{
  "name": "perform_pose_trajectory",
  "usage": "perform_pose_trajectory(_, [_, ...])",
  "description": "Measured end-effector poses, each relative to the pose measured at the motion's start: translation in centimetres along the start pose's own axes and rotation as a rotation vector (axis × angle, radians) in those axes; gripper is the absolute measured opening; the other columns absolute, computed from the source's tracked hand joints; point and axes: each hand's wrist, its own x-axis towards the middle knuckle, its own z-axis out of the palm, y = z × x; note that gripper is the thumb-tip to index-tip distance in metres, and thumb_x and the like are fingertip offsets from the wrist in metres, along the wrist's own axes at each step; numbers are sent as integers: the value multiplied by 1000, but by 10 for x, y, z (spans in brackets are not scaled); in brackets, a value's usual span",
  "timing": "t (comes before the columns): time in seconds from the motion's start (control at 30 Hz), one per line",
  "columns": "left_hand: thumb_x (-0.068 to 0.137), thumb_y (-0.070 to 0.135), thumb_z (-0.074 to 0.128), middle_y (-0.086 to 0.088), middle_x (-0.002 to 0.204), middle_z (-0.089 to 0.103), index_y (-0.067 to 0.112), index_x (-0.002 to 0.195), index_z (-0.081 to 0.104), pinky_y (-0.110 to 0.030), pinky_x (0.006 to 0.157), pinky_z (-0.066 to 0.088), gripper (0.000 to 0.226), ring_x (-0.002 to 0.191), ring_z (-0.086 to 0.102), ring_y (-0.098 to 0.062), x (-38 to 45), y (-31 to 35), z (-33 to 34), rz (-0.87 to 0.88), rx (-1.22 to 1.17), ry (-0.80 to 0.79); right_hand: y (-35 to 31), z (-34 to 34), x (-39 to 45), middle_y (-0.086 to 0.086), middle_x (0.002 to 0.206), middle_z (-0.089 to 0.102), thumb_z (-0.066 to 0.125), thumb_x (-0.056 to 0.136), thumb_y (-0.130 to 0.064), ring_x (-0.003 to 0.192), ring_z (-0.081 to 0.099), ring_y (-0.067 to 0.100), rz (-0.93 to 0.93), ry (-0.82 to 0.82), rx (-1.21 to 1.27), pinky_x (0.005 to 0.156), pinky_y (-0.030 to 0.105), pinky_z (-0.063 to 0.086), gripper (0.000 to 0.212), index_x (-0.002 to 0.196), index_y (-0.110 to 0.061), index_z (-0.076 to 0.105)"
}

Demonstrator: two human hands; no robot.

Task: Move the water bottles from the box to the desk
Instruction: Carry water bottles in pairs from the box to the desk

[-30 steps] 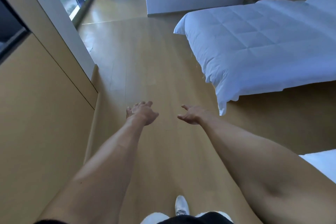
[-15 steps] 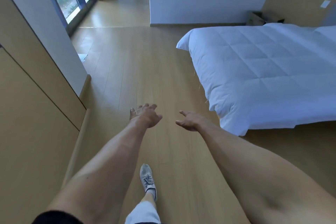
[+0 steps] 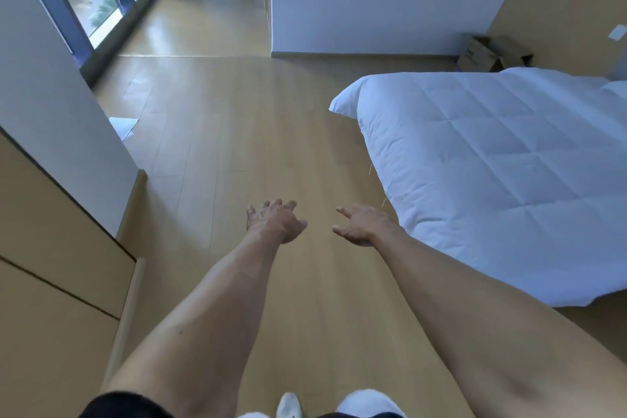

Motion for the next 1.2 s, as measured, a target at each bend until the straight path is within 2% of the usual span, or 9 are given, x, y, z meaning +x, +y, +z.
perform_pose_trajectory(0.27, [100,58,39,0,165,25,34,156,27,-55,122,10,62,151,21,-24,117,-29,-56,-14,-5,7,-30,-58,127,-3,165,19,35,99,-61,150,20,24,-11,-16,-13,119,48,24,64,157,-38,17])
perform_pose_trajectory(0.7, [98,56,39,1,158,35,33,154,31,-55,119,14,60,147,27,-24,370,-84,-193,-125,30,53,-90,-191,401,-2,165,21,37,96,-63,150,22,25,-77,-43,45,117,48,25,66,156,-40,20])
perform_pose_trajectory(0.97, [98,54,39,-2,157,38,32,154,31,-55,118,17,60,146,30,-25,505,-92,-255,-104,13,39,-105,-264,520,-2,164,21,36,97,-63,149,23,26,-77,-61,55,118,47,26,66,156,-40,19])
perform_pose_trajectory(1.2, [99,53,38,-1,158,36,32,154,30,-53,118,20,60,146,30,-24,639,-91,-295,-4,37,6,-96,-311,634,-3,165,19,35,97,-63,149,23,26,26,-74,90,117,49,26,66,156,-40,17])
